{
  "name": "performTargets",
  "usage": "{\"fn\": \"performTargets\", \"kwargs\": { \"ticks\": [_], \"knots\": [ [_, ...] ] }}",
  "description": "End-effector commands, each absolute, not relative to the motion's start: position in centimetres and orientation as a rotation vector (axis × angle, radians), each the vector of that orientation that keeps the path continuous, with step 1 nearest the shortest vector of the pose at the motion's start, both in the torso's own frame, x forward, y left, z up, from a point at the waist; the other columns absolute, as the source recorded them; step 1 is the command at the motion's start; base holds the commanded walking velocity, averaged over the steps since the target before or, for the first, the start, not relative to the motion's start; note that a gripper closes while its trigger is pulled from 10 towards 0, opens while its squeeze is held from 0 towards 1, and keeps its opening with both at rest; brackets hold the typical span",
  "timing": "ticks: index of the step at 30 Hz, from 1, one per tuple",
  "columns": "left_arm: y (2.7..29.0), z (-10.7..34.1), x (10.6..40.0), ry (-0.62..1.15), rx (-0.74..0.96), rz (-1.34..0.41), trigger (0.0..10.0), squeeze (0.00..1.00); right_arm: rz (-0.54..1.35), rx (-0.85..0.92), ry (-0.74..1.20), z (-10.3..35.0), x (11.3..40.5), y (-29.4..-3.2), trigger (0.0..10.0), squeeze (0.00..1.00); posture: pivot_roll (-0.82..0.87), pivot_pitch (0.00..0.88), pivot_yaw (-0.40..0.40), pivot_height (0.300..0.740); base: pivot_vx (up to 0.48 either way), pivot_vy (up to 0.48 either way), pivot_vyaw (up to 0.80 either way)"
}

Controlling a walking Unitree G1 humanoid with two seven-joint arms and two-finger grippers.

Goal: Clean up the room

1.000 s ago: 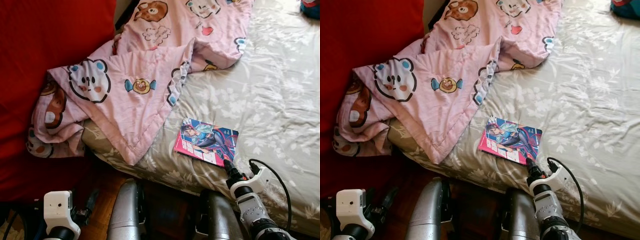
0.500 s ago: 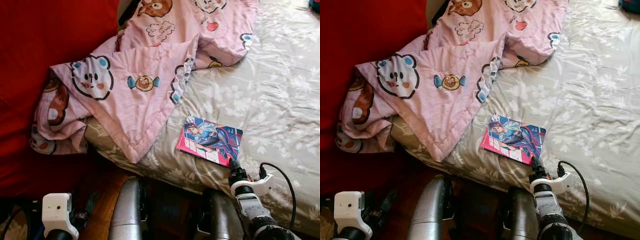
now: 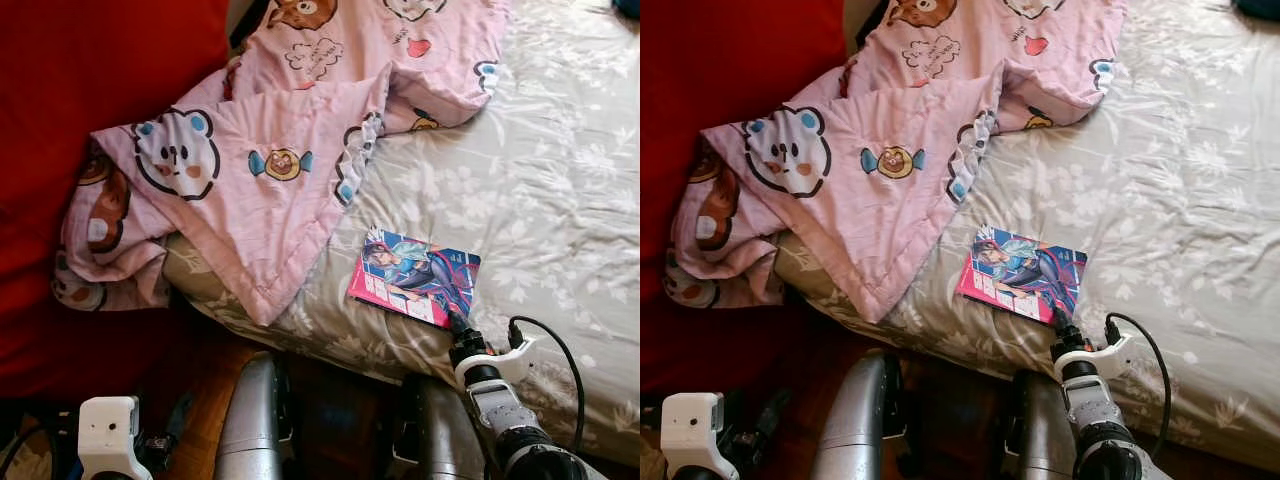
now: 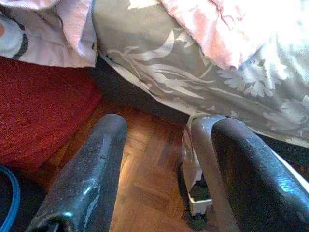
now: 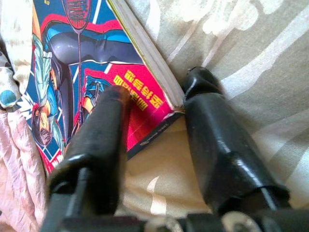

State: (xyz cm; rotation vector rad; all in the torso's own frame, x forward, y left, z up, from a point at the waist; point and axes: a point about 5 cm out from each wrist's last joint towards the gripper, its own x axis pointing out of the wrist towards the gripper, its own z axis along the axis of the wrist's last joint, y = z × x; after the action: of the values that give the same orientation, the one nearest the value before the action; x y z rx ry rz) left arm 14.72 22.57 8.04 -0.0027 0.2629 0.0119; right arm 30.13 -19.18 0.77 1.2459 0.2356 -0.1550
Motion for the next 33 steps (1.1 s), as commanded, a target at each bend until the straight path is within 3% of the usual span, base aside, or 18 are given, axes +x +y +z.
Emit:
{"fn": "performTargets", "kwargs": {
  "ticks": [1, 15, 23, 24, 30, 33],
  "knots": [
    [22.8, 7.6, 13.8, 0.308, 0.018, 0.027, 10.0, 0.00, -0.125, 1.273, 0.294, 0.1, 29.7, -17.7, 0.0, 0.00, 0.32, 0.379, 0.062, 0.592, 0.000, 0.000, 0.00],
    [22.6, 6.4, 14.5, 0.317, 0.049, 0.009, 10.0, 0.00, -0.098, 1.314, 0.155, 2.0, 31.1, -18.7, 0.0, 0.00, 0.30, 0.331, 0.042, 0.592, 0.000, 0.000, 0.00],
    [22.7, 4.2, 16.0, 0.342, 0.090, -0.006, 10.0, 0.00, 0.004, 1.352, -0.035, 4.7, 32.7, -19.6, 0.0, 0.00, 0.26, 0.251, 0.017, 0.592, 0.000, 0.000, 0.00],
    [22.6, 3.5, 16.8, 0.348, 0.093, -0.009, 10.0, 0.00, 0.009, 1.348, -0.066, 4.9, 32.7, -19.9, 0.0, 0.00, 0.24, 0.206, -0.001, 0.592, 0.000, 0.000, 0.00],
    [22.8, 1.6, 18.1, 0.375, 0.101, 0.010, 10.0, 0.00, 0.094, 1.182, -0.094, 5.3, 32.4, -20.0, 0.0, 0.00, 0.22, 0.139, -0.028, 0.592, 0.000, 0.000, 0.00],
    [23.2, 0.0, 18.2, 0.415, 0.088, 0.041, 10.0, 0.00, 0.092, 0.978, -0.086, 5.6, 32.3, -20.4, 0.0, 0.00, 0.18, 0.086, -0.038, 0.592, 0.000, 0.000, 0.00]
  ]
}}
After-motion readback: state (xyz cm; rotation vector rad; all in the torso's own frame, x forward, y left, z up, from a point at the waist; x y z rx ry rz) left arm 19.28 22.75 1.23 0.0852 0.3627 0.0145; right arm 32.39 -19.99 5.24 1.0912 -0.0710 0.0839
